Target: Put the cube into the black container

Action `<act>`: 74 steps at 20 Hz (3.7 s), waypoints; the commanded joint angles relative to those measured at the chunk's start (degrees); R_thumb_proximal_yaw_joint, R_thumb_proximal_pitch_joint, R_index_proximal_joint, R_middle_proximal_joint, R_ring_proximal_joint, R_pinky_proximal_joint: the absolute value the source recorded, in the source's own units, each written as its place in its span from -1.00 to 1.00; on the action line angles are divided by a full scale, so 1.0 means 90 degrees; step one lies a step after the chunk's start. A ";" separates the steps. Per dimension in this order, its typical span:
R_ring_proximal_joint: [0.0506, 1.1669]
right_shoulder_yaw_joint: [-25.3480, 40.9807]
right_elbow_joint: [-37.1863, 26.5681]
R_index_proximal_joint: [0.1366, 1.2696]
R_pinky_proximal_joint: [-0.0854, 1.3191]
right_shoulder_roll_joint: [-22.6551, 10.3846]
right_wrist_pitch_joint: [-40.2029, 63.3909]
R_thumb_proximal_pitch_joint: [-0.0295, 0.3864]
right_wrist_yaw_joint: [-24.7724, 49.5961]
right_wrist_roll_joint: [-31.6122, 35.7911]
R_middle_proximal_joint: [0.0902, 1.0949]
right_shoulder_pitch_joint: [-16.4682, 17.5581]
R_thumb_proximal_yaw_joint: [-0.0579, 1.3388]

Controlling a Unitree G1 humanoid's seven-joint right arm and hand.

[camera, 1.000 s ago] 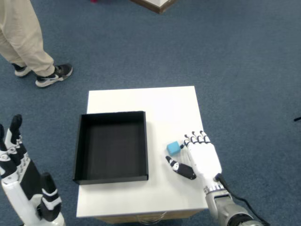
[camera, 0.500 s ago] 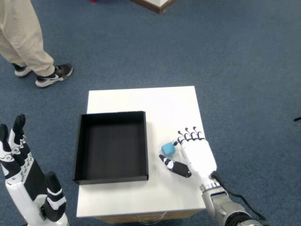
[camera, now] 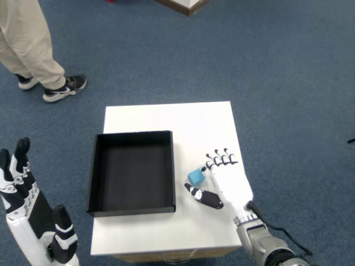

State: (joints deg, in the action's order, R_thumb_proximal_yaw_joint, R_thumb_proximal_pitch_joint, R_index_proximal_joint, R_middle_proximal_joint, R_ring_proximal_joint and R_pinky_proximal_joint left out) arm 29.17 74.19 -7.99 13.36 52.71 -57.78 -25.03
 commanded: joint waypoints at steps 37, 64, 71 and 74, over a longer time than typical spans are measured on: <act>-0.74 0.1559 -0.0015 -0.24 -0.75 -0.0242 -0.0348 -0.88 0.0386 0.1690 -0.72 -0.0407 -0.25; -0.88 0.2601 -0.0277 -0.50 -0.92 -0.0266 -0.0541 -0.93 -0.0200 0.2659 -0.86 -0.0782 -0.43; -0.89 0.3030 -0.0269 -0.52 -0.92 -0.0254 -0.0775 -0.92 -0.0455 0.2879 -0.87 -0.0829 -0.44; -0.89 0.3191 -0.0255 -0.52 -0.92 -0.0255 -0.0873 -0.91 -0.0497 0.3011 -0.87 -0.0849 -0.43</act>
State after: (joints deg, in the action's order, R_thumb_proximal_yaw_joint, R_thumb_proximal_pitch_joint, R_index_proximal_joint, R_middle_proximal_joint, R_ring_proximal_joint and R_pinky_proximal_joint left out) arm 58.08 73.33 -9.59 6.29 47.32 -31.64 -29.31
